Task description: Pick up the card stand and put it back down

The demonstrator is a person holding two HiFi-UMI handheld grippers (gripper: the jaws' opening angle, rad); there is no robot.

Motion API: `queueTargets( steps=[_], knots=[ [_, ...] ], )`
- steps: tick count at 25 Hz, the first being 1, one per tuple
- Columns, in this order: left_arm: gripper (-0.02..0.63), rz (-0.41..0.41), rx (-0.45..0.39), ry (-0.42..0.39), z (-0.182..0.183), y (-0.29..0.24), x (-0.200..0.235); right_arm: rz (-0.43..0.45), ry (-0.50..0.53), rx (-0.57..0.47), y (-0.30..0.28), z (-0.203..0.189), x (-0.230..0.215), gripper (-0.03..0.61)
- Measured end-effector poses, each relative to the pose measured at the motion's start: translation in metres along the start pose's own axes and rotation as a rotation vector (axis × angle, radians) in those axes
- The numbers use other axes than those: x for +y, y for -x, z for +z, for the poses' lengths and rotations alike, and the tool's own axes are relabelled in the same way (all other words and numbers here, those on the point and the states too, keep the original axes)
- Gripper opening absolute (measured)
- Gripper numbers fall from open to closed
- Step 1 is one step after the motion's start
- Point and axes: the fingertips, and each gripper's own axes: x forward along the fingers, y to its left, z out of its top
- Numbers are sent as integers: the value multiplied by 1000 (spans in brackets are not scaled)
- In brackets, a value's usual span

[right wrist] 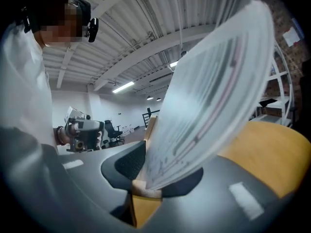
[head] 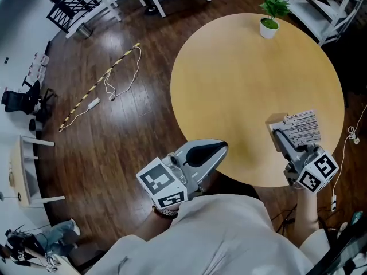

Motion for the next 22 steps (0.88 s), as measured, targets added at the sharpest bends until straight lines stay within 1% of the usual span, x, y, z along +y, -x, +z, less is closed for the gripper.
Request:
queueTargets(
  steps=[3,5,9,12,16,20,22],
  knots=[
    [-17,-75,-13,12,-6,47,-66,-25,32,-40,50,11,96,104],
    [-17,-120,-5,15,-15,73,-97,-33,44,-56,71,11,148,104],
    [-16,-210,12,28,-33,115,-139,-57,45,-78,99,-5,226,104],
    [-17,-262,16,27,-38,141,-171,-65,43,-80,120,-17,276,104],
    [-17,-308,3,-19,-33,154,-220,-83,71,-79,155,-21,316,104],
    [-17,-316,3,-57,-35,148,-270,-78,63,-121,197,-19,334,104],
    [-17,-316,8,-77,-40,142,-288,-70,72,-127,212,-21,338,104]
  ],
)
